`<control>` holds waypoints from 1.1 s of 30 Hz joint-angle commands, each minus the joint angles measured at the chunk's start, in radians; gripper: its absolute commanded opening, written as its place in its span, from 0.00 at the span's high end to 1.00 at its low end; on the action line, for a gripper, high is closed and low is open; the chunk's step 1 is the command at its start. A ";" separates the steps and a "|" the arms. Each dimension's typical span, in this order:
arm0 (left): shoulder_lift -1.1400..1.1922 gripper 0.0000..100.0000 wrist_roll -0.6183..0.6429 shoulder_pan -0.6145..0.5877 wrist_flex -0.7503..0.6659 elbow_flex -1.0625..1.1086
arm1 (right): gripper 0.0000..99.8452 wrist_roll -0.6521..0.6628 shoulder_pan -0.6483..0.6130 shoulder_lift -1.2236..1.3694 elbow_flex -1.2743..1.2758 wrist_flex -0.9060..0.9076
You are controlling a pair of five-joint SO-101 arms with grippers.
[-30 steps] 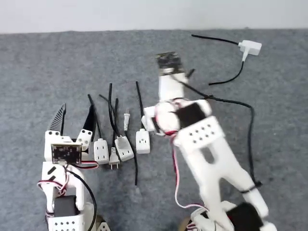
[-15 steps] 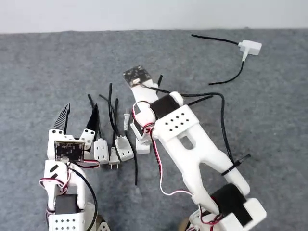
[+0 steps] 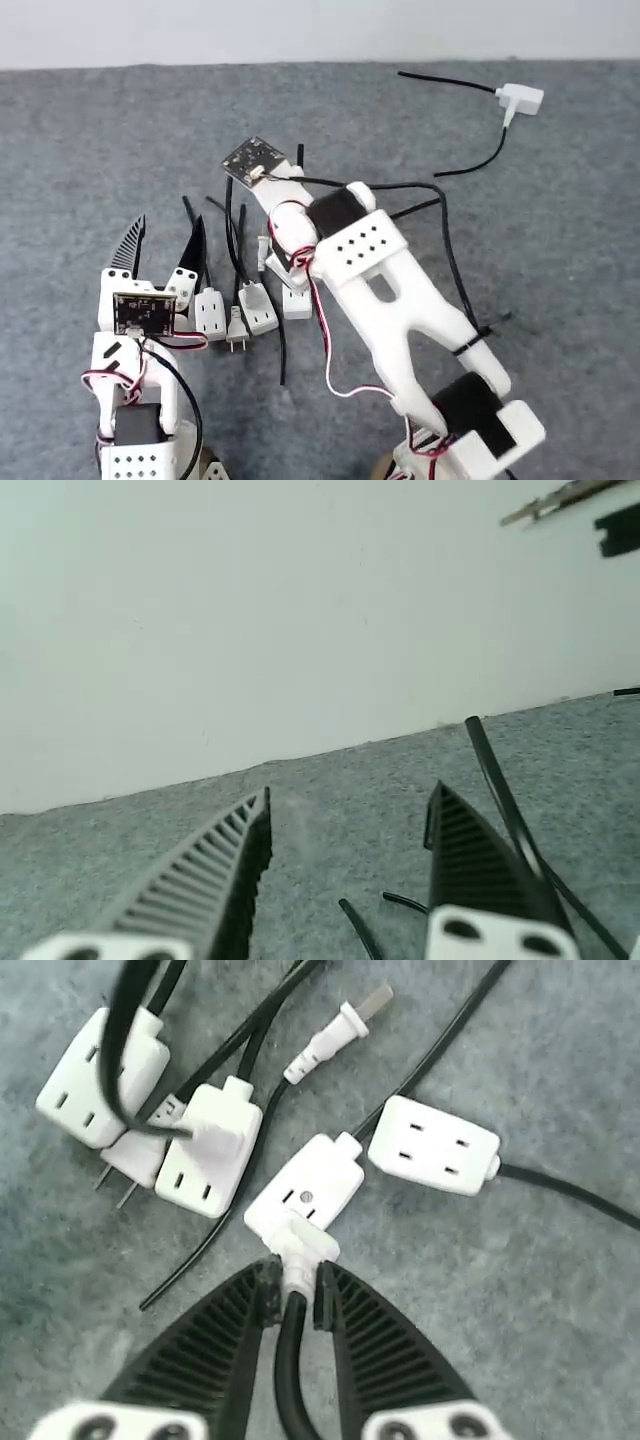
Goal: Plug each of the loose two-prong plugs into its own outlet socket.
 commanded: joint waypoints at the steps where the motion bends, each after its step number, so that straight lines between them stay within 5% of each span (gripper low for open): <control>1: 0.006 0.76 0.003 -0.005 -0.034 -0.005 | 0.99 0.014 -0.007 0.044 -0.038 -0.053; 33: 0.006 0.76 0.003 -0.005 -0.034 -0.005 | 0.99 -0.017 -0.059 0.105 -0.032 -0.076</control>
